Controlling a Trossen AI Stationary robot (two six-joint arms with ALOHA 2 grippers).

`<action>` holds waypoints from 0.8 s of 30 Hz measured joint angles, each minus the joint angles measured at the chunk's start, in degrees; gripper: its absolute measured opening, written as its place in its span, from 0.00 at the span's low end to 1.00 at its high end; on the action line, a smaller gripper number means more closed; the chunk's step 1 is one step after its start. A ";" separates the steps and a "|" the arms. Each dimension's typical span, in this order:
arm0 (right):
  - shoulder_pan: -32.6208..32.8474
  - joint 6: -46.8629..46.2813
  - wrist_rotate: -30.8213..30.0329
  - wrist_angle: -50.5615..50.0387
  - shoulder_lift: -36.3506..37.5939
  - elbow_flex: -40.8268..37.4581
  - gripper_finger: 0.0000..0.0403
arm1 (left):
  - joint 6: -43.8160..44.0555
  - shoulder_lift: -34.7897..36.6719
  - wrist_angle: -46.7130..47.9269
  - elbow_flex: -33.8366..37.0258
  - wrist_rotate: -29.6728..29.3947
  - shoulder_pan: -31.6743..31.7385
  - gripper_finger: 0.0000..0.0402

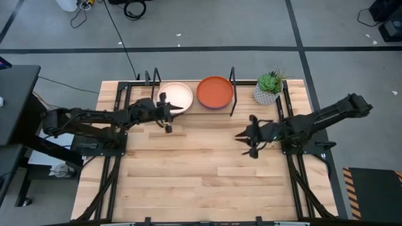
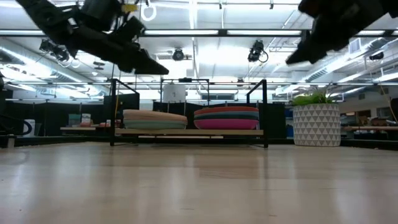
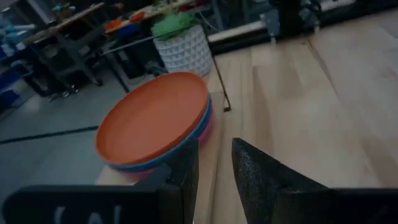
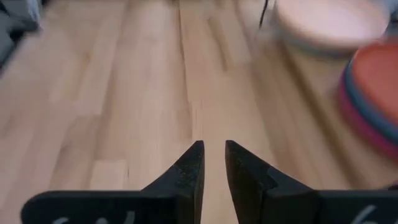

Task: Place and stack plates onto a shelf
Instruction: Return to Home Position

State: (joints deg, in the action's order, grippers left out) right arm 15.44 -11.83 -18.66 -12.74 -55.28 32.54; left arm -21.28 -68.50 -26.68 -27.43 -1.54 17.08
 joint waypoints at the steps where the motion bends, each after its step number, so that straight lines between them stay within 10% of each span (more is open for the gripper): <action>1: -0.84 1.54 0.57 0.62 1.70 -0.29 0.17 | 1.16 1.28 -0.44 1.09 -0.08 -0.04 0.25; 24: -21.63 1.55 14.03 1.77 26.75 -6.86 0.10 | 8.95 33.94 -0.47 20.87 -0.03 -2.34 0.25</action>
State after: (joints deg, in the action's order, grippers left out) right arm -6.18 -10.28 -4.62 -10.97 -28.53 25.68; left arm -12.33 -34.56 -27.15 -6.56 -1.57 14.74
